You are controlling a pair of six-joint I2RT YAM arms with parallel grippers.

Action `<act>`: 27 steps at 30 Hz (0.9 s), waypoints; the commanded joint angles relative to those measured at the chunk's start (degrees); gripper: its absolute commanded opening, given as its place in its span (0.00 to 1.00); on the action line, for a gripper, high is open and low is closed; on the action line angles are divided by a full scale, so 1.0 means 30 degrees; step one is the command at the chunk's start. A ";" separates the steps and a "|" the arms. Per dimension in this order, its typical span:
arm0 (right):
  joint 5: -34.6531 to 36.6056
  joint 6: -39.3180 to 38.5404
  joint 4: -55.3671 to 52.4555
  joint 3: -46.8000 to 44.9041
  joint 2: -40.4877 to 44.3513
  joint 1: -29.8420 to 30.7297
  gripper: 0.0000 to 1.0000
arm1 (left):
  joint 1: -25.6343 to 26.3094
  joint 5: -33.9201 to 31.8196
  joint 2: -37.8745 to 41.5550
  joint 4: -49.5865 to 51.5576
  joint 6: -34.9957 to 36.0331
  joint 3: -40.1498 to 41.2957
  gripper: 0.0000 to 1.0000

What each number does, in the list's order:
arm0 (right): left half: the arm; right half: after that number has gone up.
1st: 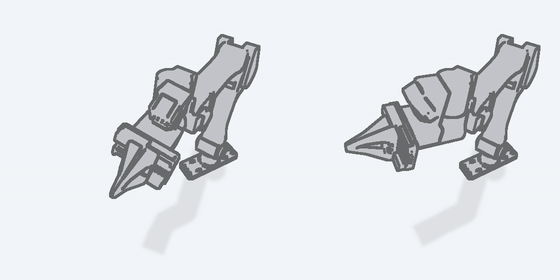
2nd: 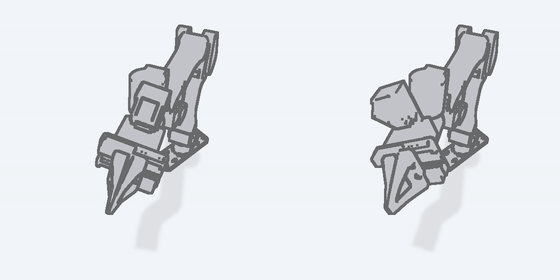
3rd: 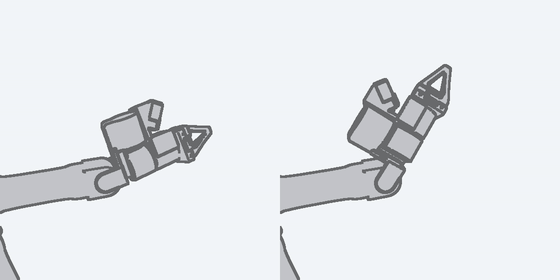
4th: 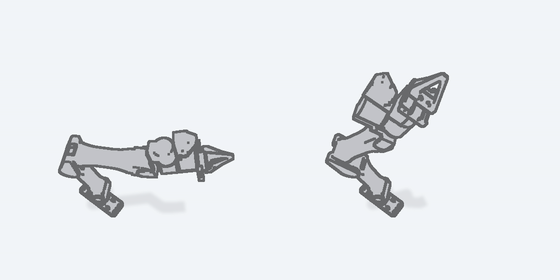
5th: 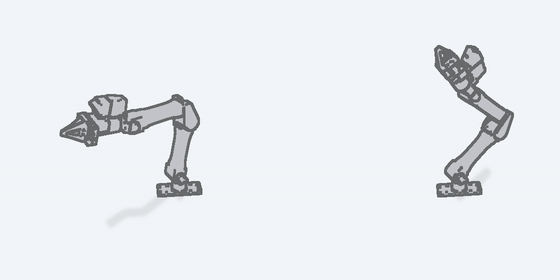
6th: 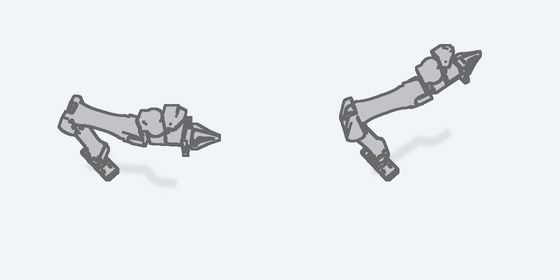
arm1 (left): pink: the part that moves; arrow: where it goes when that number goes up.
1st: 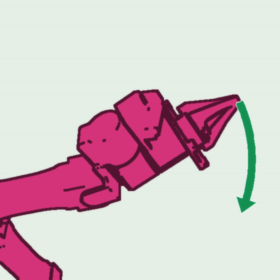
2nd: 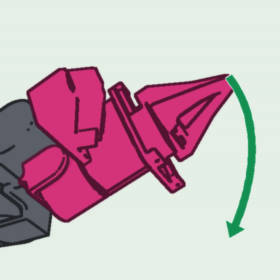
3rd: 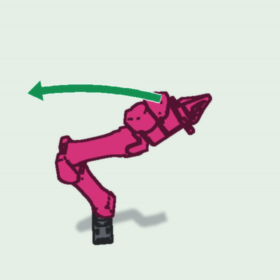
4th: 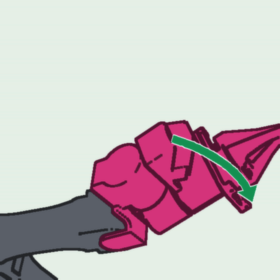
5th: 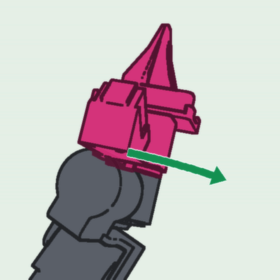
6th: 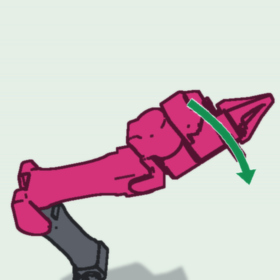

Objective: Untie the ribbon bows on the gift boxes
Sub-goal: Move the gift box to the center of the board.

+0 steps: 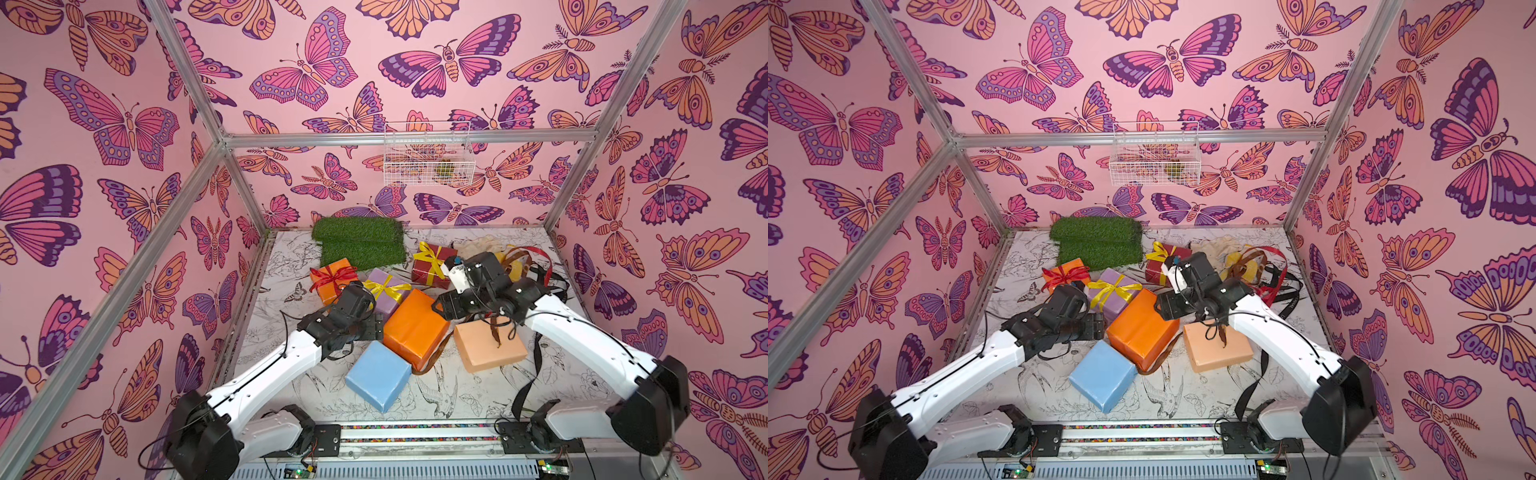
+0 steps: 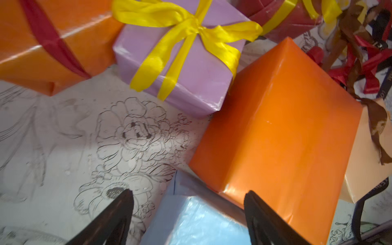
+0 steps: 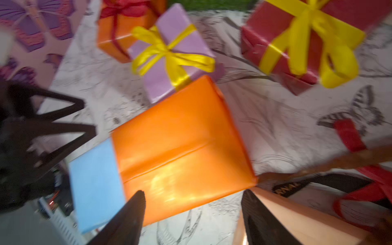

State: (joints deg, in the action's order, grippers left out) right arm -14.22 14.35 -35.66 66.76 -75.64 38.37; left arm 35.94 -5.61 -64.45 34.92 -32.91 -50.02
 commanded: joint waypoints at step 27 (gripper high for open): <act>0.2425 0.2091 0.7363 -0.3495 -0.5919 1.0838 0.67 | -0.6611 0.1186 0.3778 0.3926 0.0708 -0.0279 0.89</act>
State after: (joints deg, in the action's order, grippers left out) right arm -11.62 22.24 -15.88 52.45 -89.62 70.32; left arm 17.63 -2.55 -54.11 46.50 -31.88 -50.63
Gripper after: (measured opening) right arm 0.669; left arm 0.888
